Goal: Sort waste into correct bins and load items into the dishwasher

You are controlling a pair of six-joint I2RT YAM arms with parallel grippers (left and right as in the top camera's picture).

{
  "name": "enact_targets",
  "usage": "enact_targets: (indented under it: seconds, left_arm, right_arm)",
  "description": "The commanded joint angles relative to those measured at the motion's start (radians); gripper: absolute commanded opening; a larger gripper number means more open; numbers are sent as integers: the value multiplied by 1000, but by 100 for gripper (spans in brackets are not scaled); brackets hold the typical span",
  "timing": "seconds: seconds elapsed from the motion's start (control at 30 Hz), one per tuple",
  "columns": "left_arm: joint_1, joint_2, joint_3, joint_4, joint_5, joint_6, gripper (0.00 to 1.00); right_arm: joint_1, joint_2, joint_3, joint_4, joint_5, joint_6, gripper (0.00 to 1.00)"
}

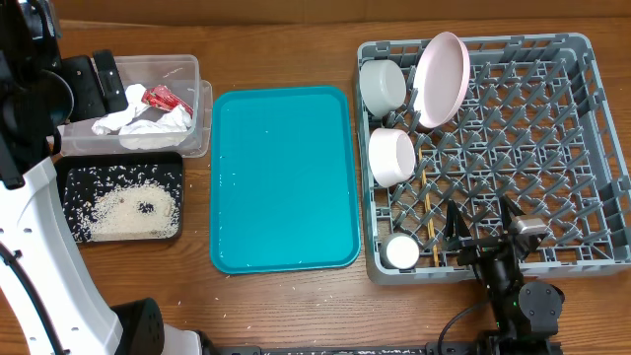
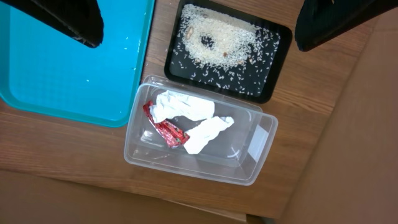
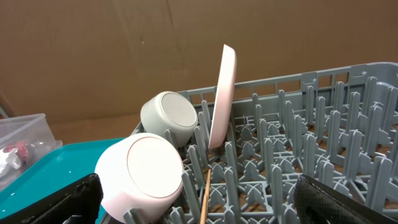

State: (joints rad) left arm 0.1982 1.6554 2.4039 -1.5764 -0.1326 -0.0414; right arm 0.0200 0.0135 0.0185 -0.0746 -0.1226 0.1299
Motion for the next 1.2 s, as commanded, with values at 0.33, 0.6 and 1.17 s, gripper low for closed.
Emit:
enact_targets:
  seconds: [0.33,0.6,1.17]
  left_arm:
    - [5,-80,-31,163,127,94,100]
    - [-55,-332,-448,604,237,94,100]
    - [-94,-1101,-1823,1559,230,86,100]
  right_arm:
    - [-5,-11,-11,3,9,0,100]
    - [-5,-11,-11,3,9,0,100]
    - [-5,-11,-11,3,9,0,100]
